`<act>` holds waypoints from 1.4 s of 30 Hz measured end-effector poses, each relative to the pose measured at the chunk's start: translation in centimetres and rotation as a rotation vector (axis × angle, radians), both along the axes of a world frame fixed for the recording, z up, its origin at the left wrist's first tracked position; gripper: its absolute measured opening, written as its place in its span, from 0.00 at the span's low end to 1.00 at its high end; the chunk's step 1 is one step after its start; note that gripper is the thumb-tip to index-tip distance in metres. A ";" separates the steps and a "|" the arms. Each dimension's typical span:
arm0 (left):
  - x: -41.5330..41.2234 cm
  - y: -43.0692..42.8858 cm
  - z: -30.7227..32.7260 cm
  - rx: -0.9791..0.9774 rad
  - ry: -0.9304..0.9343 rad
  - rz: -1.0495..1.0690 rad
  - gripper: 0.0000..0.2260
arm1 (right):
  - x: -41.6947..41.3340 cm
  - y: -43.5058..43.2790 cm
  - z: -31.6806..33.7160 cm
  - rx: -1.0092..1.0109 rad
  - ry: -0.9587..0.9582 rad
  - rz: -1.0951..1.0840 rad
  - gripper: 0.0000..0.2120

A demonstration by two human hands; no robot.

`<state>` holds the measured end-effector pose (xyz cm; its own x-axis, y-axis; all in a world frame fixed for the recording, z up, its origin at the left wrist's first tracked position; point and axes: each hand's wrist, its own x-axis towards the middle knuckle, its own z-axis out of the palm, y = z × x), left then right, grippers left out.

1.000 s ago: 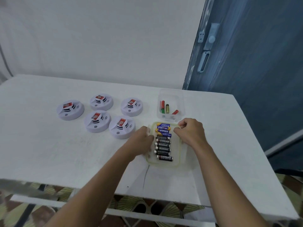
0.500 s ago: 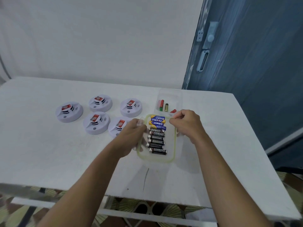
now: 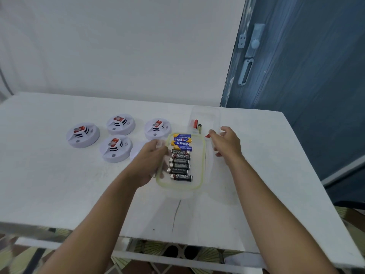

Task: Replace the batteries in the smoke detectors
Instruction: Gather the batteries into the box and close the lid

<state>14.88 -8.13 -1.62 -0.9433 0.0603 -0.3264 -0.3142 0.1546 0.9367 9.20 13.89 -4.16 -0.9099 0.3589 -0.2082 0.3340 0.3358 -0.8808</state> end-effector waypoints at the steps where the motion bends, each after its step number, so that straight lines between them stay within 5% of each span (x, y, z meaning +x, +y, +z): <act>1: -0.3 -0.1 0.2 0.002 0.011 0.020 0.08 | -0.3 0.0 -0.3 -0.033 -0.013 0.014 0.23; 6: -1.8 0.0 1.2 0.032 0.047 0.137 0.08 | -0.5 -0.3 -0.3 -0.135 -0.005 0.005 0.08; 17: -3.8 1.5 1.3 0.149 0.144 0.355 0.10 | 3.3 -0.2 0.3 -0.054 -0.061 0.164 0.16; 42: -3.3 4.5 1.1 -0.375 0.650 0.179 0.12 | 3.1 -1.9 1.9 0.316 -0.018 0.243 0.09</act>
<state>11.59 -3.63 -0.48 -0.9373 -0.1167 0.3285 0.2314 0.4964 0.8367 12.31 11.97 -2.29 -0.9735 0.1821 -0.1384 0.2254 0.6603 -0.7163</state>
